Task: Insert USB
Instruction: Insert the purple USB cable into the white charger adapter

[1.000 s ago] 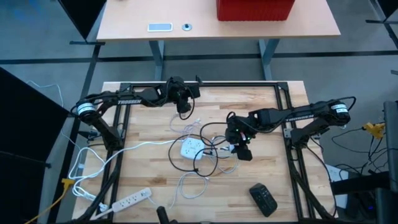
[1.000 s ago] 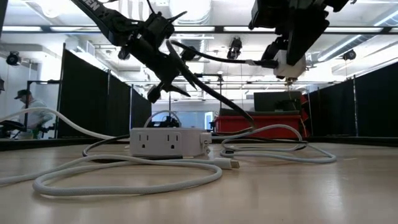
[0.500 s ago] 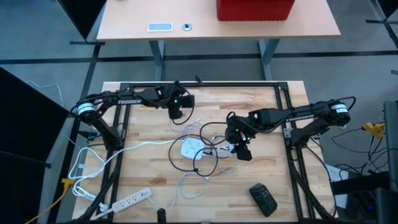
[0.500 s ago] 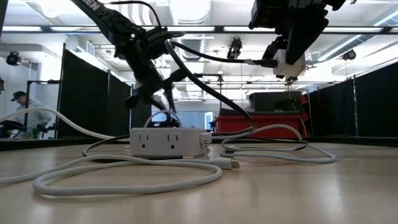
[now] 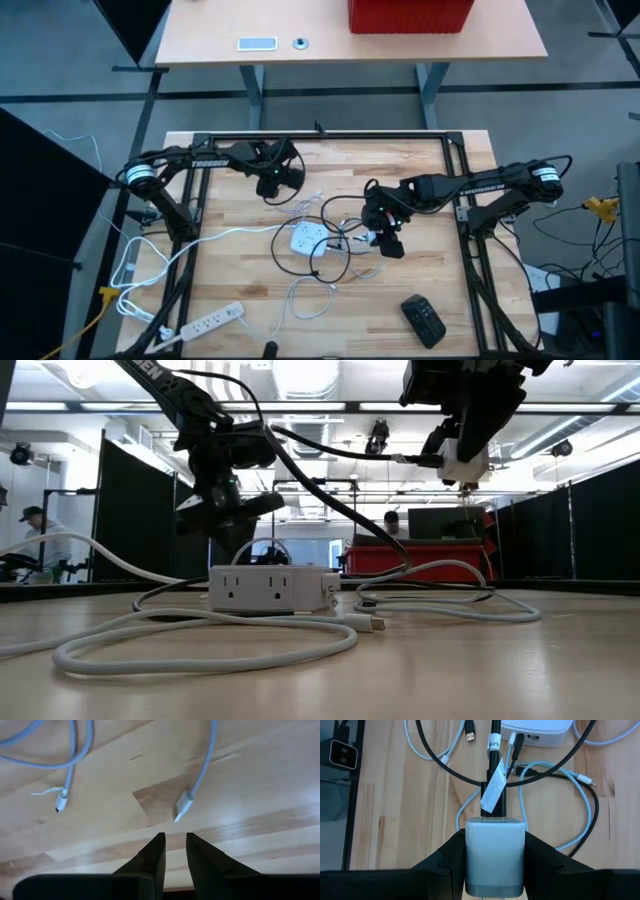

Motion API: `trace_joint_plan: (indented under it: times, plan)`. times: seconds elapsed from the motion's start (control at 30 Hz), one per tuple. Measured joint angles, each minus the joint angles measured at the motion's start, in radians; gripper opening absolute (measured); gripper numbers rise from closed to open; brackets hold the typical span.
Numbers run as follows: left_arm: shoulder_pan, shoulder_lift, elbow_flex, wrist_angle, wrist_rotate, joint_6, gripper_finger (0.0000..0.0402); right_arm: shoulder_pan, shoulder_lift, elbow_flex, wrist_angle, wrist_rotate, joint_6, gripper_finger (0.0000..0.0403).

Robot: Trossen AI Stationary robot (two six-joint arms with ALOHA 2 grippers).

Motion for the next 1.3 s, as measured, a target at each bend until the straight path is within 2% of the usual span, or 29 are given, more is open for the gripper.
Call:
trace_joint_plan:
  times: [0.1, 0.23, 0.43, 0.63, 0.83, 1.03, 1.3]
  plan:
    - [0.0, 0.0, 0.0, -0.004, 0.0, -0.043, 0.0063, 0.0, 0.0, 0.0, 0.02, 0.003, 0.003, 0.0124]
    - [0.0, 0.0, 0.0, -0.006, -0.001, -0.208, 0.0063, 0.0, 0.0, 0.0, 0.018, 0.016, 0.002, 0.0124]
    - [0.002, 0.0, 0.0, 0.008, -0.019, -0.215, 0.0063, 0.0, 0.0, 0.0, 0.025, 0.03, -0.004, 0.0124]
    - [0.001, 0.0, 0.0, 0.028, -0.019, -0.269, 0.0064, 0.004, 0.0, 0.0, 0.043, 0.095, -0.005, 0.0124]
    - [0.001, 0.0, 0.0, 0.043, -0.018, -0.27, 0.0064, 0.004, 0.0, 0.0, 0.143, 0.134, 0.024, 0.0124]
    - [0.001, 0.0, 0.0, 0.044, -0.018, -0.27, 0.0064, 0.004, 0.0, 0.0, 0.193, 0.152, 0.171, 0.0124]
    - [0.001, 0.0, 0.0, 0.045, -0.018, -0.27, 0.0064, 0.004, 0.0, 0.0, 0.193, 0.308, 0.449, 0.0124]
